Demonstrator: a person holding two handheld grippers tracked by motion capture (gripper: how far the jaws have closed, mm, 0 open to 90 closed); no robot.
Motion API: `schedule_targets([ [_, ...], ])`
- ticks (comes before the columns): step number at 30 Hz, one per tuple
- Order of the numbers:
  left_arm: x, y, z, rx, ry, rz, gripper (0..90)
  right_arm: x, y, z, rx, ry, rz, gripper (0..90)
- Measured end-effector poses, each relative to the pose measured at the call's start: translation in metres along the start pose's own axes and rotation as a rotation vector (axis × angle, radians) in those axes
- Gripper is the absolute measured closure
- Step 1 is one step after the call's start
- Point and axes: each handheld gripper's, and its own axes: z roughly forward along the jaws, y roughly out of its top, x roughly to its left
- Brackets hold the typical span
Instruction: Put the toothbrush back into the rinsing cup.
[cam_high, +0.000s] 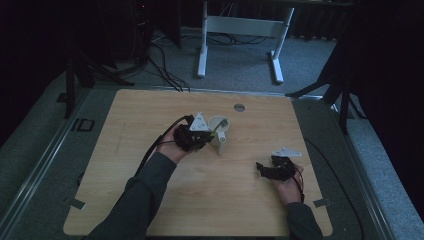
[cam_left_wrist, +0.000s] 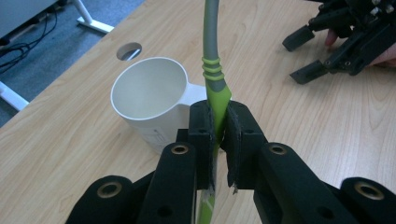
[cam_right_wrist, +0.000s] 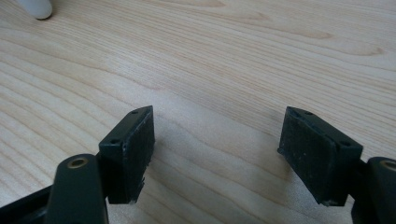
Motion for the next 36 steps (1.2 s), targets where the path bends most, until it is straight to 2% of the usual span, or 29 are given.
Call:
schedule_targets([
  [36,0.0022,0.0054,-0.0025,-0.105,0.043,-0.081,81.9,0.0,0.0,0.0,0.001,0.0,0.0,26.2],
])
